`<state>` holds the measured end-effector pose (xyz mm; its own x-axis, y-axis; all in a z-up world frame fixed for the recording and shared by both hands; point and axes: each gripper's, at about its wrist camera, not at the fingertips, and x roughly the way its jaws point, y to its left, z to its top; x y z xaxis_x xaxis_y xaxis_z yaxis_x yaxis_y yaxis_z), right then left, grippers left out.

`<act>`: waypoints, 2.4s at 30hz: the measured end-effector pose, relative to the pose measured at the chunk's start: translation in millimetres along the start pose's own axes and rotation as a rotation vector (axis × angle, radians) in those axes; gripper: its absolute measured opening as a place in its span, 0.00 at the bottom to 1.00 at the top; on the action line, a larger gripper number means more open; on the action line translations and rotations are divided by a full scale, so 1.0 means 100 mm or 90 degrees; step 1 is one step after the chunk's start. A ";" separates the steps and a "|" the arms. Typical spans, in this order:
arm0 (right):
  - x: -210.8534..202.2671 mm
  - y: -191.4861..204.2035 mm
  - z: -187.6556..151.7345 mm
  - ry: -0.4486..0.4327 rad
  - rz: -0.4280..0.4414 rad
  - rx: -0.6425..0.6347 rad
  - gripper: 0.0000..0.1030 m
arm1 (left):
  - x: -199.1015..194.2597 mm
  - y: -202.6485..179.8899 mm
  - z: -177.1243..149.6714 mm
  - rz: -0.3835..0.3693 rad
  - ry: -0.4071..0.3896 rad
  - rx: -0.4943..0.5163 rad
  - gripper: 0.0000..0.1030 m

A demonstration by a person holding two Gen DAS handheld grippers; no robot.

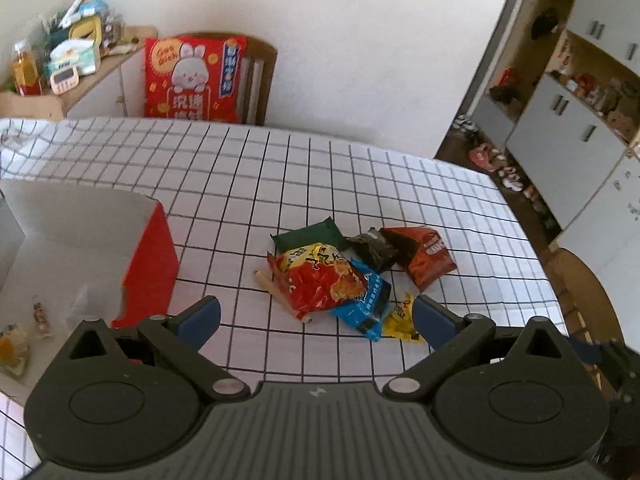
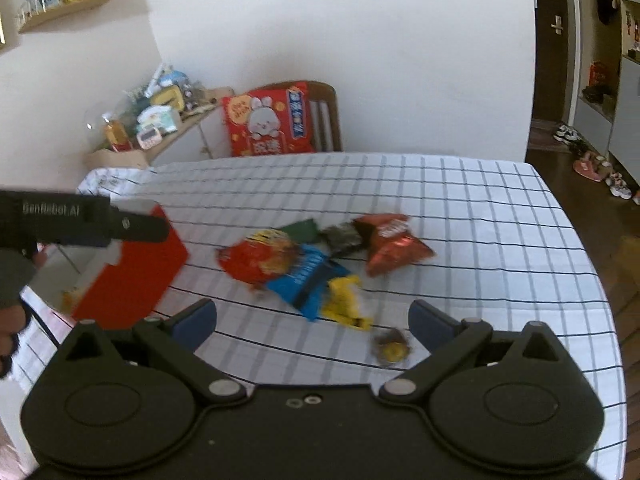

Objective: Organize snacks
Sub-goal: 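Move both tools back toward the snack pile, left tool reaching the red chip bag, then grasp the red-yellow chip bag with the left tool while the right tool grasps the gold chocolate square, then carry the chip bag and chocolate square with both tools over the box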

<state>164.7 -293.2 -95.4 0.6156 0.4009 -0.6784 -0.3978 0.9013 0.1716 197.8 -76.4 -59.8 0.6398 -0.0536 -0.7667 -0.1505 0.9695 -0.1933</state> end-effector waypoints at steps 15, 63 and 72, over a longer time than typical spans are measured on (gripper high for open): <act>0.59 -0.52 -0.08 0.098 0.004 -0.007 0.90 | 1.09 -0.07 0.42 0.073 0.116 -0.079 0.99; 0.76 -0.33 -0.08 0.123 -0.010 -0.050 0.35 | 1.11 0.22 0.34 0.049 0.167 -0.157 0.64; 0.33 0.03 0.11 0.082 0.031 -0.057 0.35 | 0.37 0.36 0.26 0.043 0.121 -0.142 0.64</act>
<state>191.0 -275.4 -109.2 0.5040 0.4135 -0.7583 -0.4871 0.8611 0.1458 236.2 -37.1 -79.2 0.4738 -0.0553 -0.8789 -0.3624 0.8974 -0.2518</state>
